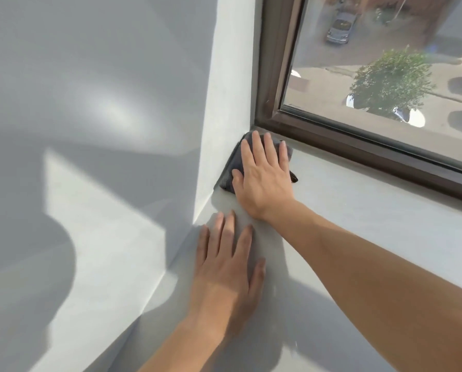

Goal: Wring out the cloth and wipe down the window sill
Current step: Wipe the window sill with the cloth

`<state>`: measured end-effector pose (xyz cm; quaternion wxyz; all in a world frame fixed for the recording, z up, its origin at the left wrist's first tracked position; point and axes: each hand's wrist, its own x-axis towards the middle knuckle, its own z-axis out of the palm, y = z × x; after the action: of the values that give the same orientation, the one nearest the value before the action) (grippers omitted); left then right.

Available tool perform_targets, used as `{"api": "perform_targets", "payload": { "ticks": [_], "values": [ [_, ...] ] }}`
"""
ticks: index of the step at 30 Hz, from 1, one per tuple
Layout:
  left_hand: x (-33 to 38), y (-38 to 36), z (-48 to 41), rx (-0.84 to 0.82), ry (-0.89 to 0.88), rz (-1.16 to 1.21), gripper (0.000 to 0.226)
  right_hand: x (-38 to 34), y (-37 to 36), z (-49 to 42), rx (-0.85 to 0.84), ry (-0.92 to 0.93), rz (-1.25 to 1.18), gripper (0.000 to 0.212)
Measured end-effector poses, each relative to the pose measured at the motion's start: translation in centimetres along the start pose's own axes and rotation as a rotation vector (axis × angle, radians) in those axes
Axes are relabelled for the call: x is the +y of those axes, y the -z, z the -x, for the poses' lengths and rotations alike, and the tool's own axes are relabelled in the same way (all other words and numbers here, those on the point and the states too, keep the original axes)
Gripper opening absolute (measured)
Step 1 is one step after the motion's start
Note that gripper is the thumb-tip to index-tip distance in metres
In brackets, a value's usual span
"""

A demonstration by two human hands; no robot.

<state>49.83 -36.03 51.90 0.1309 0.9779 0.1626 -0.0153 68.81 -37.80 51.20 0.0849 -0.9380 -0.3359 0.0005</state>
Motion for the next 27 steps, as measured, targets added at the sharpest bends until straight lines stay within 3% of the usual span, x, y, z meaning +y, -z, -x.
{"api": "perform_targets", "payload": {
  "ticks": [5, 12, 16, 19, 23, 27],
  "values": [
    [-0.2, -0.8, -0.1, 0.021, -0.024, -0.032, 0.061, 2.3, 0.3, -0.2, -0.034, 0.001, -0.026, 0.073],
    [-0.1, -1.2, -0.3, 0.026, -0.031, -0.038, 0.066, 3.6, 0.4, 1.8, -0.008, -0.172, 0.039, 0.095],
    [0.0, -0.3, -0.1, 0.014, -0.016, -0.03, 0.064, 0.7, 0.5, -1.0, -0.078, -0.101, 0.043, 0.088],
    [-0.1, 0.5, 0.3, 0.003, -0.017, 0.005, 0.064, 3.3, 0.9, 1.1, -0.071, -0.043, 0.046, 0.08],
    [-0.3, 0.9, 2.4, 0.064, -0.043, 0.036, 0.054, 7.4, 1.7, 5.5, -0.058, -0.158, 0.058, 0.078],
    [-1.2, 0.3, 4.4, 0.003, -0.023, -0.02, 0.057, 3.4, 1.2, 3.3, -0.075, -0.227, 0.04, 0.078]
  ]
}}
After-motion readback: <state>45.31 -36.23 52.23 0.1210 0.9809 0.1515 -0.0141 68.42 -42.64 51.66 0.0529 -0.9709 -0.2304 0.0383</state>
